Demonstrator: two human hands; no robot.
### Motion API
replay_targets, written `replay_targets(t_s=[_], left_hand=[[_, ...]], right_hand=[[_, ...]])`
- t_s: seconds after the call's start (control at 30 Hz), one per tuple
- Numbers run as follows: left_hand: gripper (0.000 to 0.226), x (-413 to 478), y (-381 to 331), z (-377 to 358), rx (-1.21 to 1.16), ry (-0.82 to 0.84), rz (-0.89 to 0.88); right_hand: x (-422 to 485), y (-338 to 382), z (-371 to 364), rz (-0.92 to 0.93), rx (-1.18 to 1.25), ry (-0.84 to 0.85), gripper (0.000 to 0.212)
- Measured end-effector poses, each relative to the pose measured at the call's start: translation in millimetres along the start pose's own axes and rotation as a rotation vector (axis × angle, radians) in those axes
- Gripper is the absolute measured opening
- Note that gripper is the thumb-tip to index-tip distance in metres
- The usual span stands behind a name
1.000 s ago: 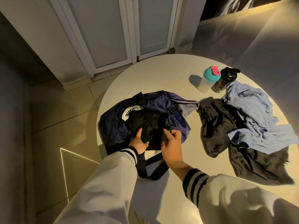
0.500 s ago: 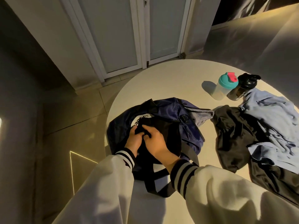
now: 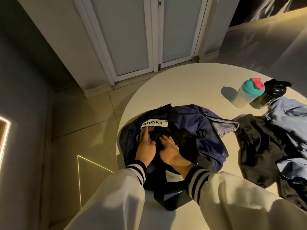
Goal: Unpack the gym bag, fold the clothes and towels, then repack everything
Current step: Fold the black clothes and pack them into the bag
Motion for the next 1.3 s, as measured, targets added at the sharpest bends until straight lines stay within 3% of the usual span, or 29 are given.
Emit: replay_targets(t_s=[0.23, 0.33, 0.47, 0.67, 0.77, 0.9, 1.03, 1.13, 1.3], left_hand=[[0.060, -9.2, 19.7, -6.9, -0.005, 0.089, 0.015], [0.047, -20.0, 13.7, -17.5, -0.044, 0.139, 0.050], [0.045, -37.4, -0.2, -33.1, 0.012, 0.263, 0.085], [0.070, -38.5, -3.6, -48.3, 0.263, 0.383, 0.125], [0.073, -34.1, -7.3, -52.3, 0.274, 0.333, 0.127], [0.070, -36.9, -6.8, -64.3, 0.123, 0.224, 0.097], [0.032, -52.5, 1.9, -69.9, 0.073, 0.056, 0.080], [0.017, -55.9, 2.5, -73.5, 0.150, 0.086, 0.072], [0.044, -66.5, -9.5, -77.6, 0.177, 0.216, 0.081]], right_hand=[[-2.8, 5.1, 6.6, 0.004, 0.101, -0.047, 0.061], [-22.0, 2.5, 8.9, 0.048, 0.228, -0.204, 0.049], [-56.2, -3.5, 21.8, -0.027, 0.082, -0.369, 0.045], [-75.6, -14.6, 32.6, -0.222, 0.128, -0.149, 0.046], [-78.3, -20.1, 33.3, -0.216, 0.147, -0.156, 0.047], [-90.4, -28.7, 30.0, -0.190, 0.097, -0.166, 0.051], [-105.6, -38.8, 36.4, -0.154, 0.108, -0.235, 0.043], [-112.7, -40.8, 38.1, -0.136, 0.124, -0.267, 0.046], [-120.7, -39.7, 37.2, -0.072, 0.149, -0.354, 0.044]])
Point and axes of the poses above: each hand's wrist, its own x-axis towards the middle knuckle, its own z-axis out of the back of the hand, y = z × x, the point moved 1 cm from there along x, towards the middle knuckle, and after that the axes turned 2 degrees about z, right-handed, at the moved point
